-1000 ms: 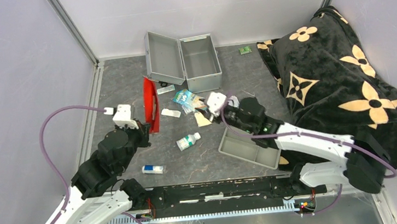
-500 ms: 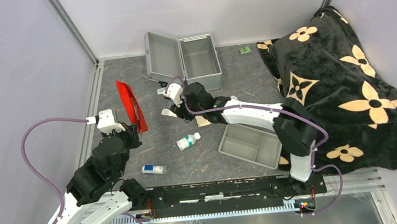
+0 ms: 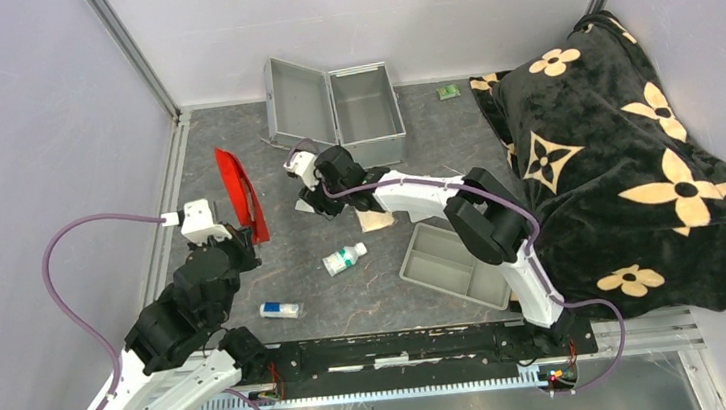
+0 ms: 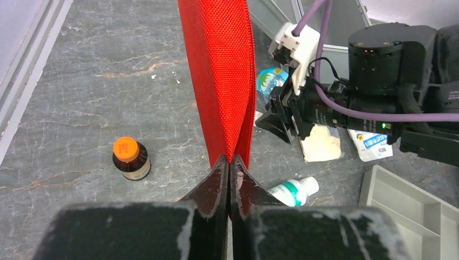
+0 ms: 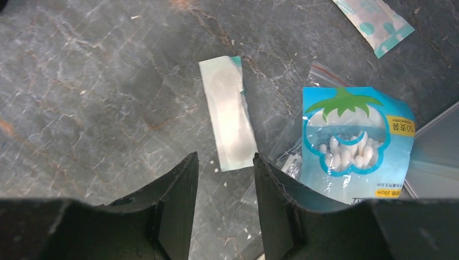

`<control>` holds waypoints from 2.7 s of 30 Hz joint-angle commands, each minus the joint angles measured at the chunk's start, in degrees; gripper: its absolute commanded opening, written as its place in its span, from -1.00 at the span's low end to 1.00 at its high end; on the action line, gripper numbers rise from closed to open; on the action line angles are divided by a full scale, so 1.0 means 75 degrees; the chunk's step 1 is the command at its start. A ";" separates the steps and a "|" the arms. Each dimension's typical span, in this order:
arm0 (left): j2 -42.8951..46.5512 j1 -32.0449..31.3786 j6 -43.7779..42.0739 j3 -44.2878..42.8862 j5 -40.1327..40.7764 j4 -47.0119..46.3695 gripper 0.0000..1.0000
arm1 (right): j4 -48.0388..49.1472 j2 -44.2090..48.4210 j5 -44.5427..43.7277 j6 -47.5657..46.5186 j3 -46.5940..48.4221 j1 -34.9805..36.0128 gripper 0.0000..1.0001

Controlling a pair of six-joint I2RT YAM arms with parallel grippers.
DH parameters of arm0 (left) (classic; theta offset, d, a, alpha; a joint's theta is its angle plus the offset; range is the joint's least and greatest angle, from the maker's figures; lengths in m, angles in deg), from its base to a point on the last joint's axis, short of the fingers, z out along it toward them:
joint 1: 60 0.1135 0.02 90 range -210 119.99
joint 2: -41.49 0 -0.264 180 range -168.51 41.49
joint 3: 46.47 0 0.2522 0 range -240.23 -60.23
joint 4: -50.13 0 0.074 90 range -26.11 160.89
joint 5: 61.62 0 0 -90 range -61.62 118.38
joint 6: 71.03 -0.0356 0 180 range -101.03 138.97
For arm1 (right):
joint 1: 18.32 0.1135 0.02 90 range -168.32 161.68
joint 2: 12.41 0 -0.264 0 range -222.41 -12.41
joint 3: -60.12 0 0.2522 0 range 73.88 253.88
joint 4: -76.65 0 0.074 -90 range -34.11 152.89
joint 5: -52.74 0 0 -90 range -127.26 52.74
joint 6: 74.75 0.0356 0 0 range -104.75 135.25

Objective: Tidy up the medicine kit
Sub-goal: Pick up the medical item at the center of the board.

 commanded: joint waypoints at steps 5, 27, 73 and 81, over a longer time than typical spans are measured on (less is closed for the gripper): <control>-0.0047 -0.0010 0.0270 0.0020 0.0208 -0.0265 -0.96 | 0.0438 -0.0611 0.0680 0.0657 0.0657 -0.0430 -0.07; -0.0170 -0.0010 0.0206 0.0039 0.0099 -0.0338 -0.95 | 0.0270 -0.0889 0.0990 0.0508 0.0236 -0.0565 -0.28; -0.0219 -0.0010 0.0053 0.0114 -0.0243 -0.0540 -0.95 | -0.0289 0.1260 0.2628 -0.1765 -0.1083 -0.0357 -0.17; -0.0115 -0.0010 0.0065 0.0120 -0.0183 -0.0531 -0.96 | -0.0609 0.0326 0.3415 -0.2696 -0.0182 -0.0371 -0.13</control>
